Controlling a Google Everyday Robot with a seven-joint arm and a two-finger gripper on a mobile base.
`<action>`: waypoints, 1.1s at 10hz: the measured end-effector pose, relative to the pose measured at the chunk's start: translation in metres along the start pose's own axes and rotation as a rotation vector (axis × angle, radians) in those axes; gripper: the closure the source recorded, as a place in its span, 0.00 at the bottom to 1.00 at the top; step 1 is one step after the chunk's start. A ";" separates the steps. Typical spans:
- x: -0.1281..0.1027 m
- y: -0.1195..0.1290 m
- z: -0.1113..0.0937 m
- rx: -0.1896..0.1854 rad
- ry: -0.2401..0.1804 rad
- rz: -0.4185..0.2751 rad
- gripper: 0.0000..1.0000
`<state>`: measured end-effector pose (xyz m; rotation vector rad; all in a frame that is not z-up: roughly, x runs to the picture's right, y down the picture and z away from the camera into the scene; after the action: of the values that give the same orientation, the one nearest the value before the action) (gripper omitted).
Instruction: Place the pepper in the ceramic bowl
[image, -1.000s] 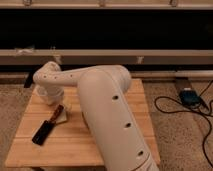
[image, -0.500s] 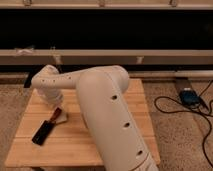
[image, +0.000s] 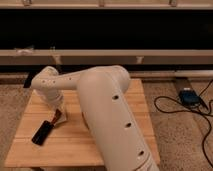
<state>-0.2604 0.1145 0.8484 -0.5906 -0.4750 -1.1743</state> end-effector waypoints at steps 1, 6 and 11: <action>0.006 0.009 -0.008 0.014 -0.001 0.035 1.00; 0.047 0.079 -0.022 0.038 -0.022 0.250 1.00; 0.076 0.162 -0.023 0.045 -0.031 0.506 0.99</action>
<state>-0.0818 0.0892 0.8494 -0.6442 -0.3491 -0.6723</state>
